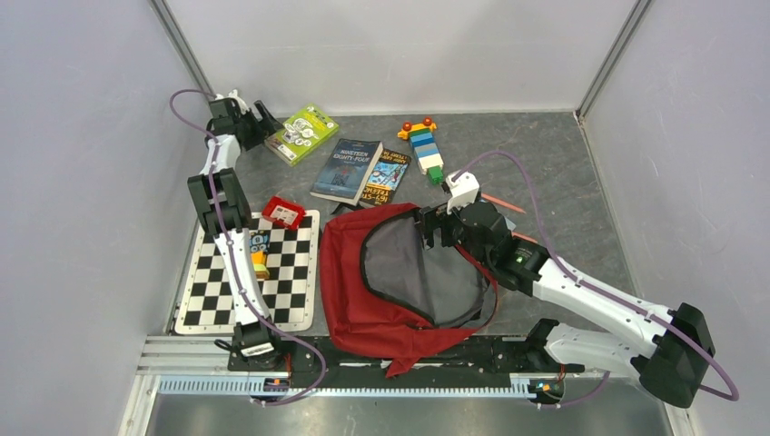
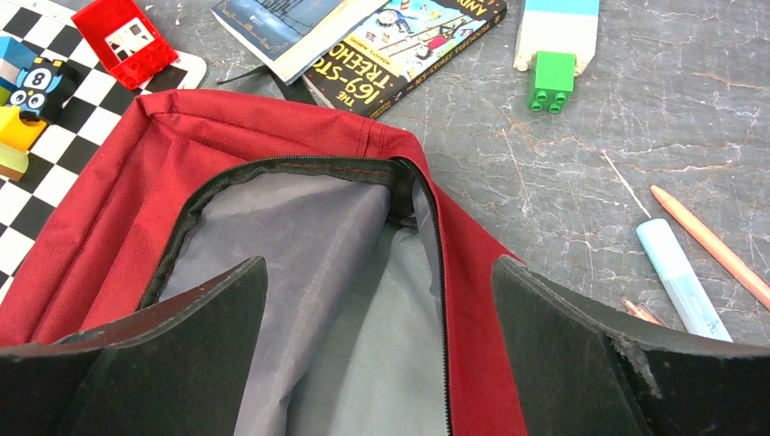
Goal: Pack the student bag
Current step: Pick up the book from the center of the board.
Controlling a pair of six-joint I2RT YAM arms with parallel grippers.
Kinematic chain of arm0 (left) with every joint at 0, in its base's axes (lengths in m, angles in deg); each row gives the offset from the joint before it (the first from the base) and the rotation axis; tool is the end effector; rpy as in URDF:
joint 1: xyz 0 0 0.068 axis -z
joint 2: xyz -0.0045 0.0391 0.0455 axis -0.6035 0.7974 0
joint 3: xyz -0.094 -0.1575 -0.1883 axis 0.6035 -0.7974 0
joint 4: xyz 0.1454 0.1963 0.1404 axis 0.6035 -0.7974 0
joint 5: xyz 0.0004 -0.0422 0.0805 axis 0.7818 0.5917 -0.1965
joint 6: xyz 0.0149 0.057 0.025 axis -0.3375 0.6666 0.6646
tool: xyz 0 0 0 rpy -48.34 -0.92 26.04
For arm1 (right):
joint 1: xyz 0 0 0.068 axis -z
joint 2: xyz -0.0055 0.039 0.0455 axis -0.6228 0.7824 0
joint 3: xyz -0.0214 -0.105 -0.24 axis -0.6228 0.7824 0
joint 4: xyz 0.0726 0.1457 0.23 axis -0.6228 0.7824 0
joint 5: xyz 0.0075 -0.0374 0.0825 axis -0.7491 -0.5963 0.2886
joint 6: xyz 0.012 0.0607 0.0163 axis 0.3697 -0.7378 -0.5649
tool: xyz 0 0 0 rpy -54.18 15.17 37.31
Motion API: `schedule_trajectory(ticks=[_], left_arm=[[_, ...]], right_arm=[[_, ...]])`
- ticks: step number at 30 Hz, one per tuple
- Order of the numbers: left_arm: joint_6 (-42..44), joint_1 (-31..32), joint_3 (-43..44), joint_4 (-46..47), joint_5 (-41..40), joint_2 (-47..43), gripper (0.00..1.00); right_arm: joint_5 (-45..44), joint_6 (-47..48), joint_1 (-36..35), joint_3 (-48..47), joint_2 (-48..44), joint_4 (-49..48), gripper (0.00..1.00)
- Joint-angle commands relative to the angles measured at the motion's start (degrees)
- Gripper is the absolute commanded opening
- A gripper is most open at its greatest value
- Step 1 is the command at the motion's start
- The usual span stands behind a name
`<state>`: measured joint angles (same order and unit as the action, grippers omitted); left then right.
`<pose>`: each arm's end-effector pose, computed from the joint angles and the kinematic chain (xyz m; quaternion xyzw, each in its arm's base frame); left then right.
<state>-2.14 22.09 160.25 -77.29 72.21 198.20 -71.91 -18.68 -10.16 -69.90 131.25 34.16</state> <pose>0.5917 0.1372 0.1350 -0.1597 0.8630 -0.2061 0.4328 0.1953 0.1989 0.2684 -0.1419 0.8125 0.1875 0.5335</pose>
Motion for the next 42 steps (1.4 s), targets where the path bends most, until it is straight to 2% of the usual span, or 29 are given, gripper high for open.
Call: schedule_trajectory(ticks=[1, 5, 9, 14, 17, 18, 22, 30, 39, 42], left_arm=[[-3.2, 0.4, -3.2, 0.4, 4.8, -0.9, 0.93], [-3.7, 0.4, -5.5, -0.6, 4.8, -2.7, 0.85], [-2.9, 1.1, -4.1, -5.7, 1.9, -2.5, 0.7], [-2.0, 1.2, -2.9, -11.0, -0.4, -2.6, 0.41], [-2.4, 1.2, -6.4, -10.6, 1.5, -5.3, 0.08], [-2.8, 1.2, -8.3, -9.8, 2.1, -6.5, 0.02], [-7.8, 1.3, -20.9, 0.1, 2.3, -16.3, 0.02], [-27.5, 1.3, -39.8, 22.3, 6.7, -34.8, 0.02], [-39.8, 2.2, -58.3, 34.8, 4.7, -56.5, 0.02], [-42.4, 4.2, -63.7, 35.3, 2.5, -63.5, 0.02]], right_arm=[[0.1, -0.4, 0.1, -2.6, 0.2, -2.8, 0.97], [0.1, -0.5, 0.1, -1.9, -0.8, -3.6, 0.97], [-0.3, -0.4, 0.1, -1.4, -1.7, -3.8, 0.96], [-1.3, -0.3, 0.0, -0.5, -3.5, -3.9, 0.97], [-2.0, -0.4, 0.1, -0.1, -4.1, -3.9, 0.97], [-2.2, -0.4, 0.1, -0.1, -4.4, -3.8, 0.96], [-2.6, -0.8, 0.1, 0.2, -5.2, -3.8, 0.96], [-4.1, -2.1, 0.1, 2.2, -8.4, -4.1, 0.97], [-3.4, -9.3, 0.7, 2.3, -9.2, -4.3, 0.98], [-2.2, -10.6, 0.7, 2.5, -9.1, -5.2, 0.98]])
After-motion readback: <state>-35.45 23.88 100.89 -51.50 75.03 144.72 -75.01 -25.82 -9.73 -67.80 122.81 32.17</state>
